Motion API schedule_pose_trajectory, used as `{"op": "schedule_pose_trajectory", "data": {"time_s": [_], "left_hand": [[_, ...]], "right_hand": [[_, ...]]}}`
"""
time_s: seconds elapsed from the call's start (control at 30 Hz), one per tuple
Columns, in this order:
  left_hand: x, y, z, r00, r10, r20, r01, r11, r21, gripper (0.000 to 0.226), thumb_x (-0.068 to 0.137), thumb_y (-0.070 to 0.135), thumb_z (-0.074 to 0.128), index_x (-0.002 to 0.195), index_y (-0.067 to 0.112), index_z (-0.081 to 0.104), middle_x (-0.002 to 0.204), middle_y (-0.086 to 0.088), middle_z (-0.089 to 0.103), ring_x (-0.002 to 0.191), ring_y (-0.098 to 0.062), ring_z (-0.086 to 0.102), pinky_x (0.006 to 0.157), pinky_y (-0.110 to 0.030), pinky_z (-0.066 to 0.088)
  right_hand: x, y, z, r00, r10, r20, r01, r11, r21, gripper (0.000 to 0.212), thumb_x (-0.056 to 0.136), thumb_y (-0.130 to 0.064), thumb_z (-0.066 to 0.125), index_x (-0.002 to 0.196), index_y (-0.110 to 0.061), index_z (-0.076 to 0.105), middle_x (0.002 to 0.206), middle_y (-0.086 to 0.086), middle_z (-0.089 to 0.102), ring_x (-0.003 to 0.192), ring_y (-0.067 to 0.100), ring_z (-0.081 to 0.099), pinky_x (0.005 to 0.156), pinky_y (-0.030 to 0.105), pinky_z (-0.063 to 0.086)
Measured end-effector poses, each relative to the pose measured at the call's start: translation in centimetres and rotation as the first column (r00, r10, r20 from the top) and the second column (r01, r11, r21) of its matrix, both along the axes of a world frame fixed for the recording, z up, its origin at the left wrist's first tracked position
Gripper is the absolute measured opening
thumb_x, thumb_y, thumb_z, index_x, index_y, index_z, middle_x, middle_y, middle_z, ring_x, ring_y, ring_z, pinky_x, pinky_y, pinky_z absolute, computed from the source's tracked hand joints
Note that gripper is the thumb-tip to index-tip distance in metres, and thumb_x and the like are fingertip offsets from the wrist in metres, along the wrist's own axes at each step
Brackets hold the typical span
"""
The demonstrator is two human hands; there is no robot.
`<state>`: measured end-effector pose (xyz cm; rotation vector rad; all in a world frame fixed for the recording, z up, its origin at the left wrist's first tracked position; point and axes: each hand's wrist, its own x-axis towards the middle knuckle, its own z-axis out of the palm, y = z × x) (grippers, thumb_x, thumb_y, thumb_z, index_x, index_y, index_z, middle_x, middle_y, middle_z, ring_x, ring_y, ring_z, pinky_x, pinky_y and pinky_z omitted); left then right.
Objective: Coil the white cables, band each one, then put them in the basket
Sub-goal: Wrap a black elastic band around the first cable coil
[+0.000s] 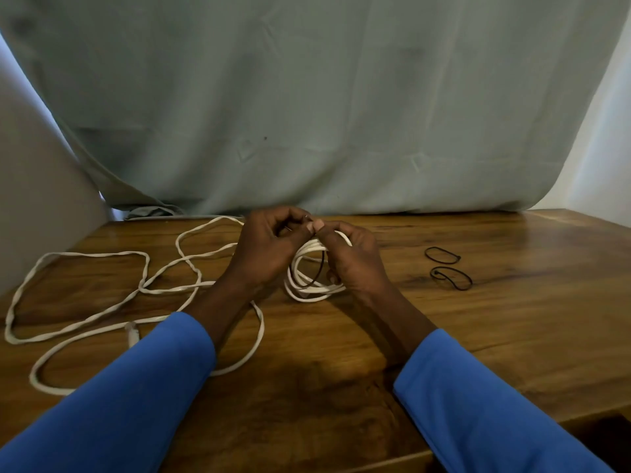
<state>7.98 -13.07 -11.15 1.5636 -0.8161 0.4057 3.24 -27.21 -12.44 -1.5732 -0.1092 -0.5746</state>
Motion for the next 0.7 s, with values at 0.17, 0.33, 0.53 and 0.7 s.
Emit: {"op": "schedule_pose_trajectory", "data": {"time_s": [0.17,0.33,0.53,0.7], "left_hand": [[0.3,0.3,0.7,0.996,0.071,-0.062,-0.076,0.993,-0.095,0.010,0.094,0.007,0.070,0.090,0.015,0.074,0.079,0.008,0.071,0.068,0.001,0.061,0.065,-0.015,0.048],[1.1,1.7,2.1,0.963,0.136,-0.233,-0.203,0.934,-0.293,0.013,0.100,0.017,0.065,0.090,0.024,0.070,0.072,0.007,0.061,0.059,-0.004,0.054,0.051,-0.019,0.046],[1.8,4.4,3.6,0.917,0.039,-0.396,-0.292,0.743,-0.602,0.011,0.106,0.019,0.053,0.099,0.021,0.062,0.088,0.001,0.072,0.050,-0.005,0.050,0.046,-0.020,0.043],[1.2,3.0,2.7,0.838,-0.145,-0.526,-0.091,0.914,-0.397,0.023,0.099,0.038,0.062,0.112,0.020,0.067,0.096,-0.002,0.075,0.052,-0.007,0.050,0.045,-0.020,0.039]], "right_hand": [[-0.2,0.3,-0.1,0.995,0.091,-0.031,-0.088,0.992,0.089,0.018,0.098,-0.023,0.067,0.087,-0.010,0.074,0.060,-0.001,0.064,0.045,0.006,0.053,0.043,0.023,0.038],[-0.5,0.3,0.0,0.977,0.197,-0.085,-0.184,0.972,0.145,0.019,0.097,-0.023,0.068,0.093,-0.005,0.073,0.062,0.006,0.056,0.040,0.009,0.040,0.036,0.021,0.034],[-0.6,0.9,-0.1,0.956,0.260,-0.137,-0.240,0.959,0.148,0.020,0.096,-0.027,0.069,0.083,-0.017,0.081,0.073,0.015,0.043,0.046,0.013,0.033,0.038,0.022,0.034],[-0.1,1.0,-0.6,0.958,0.254,-0.130,-0.229,0.957,0.179,0.018,0.093,-0.031,0.071,0.084,-0.018,0.080,0.072,0.016,0.042,0.045,0.013,0.033,0.044,0.025,0.034]]}}
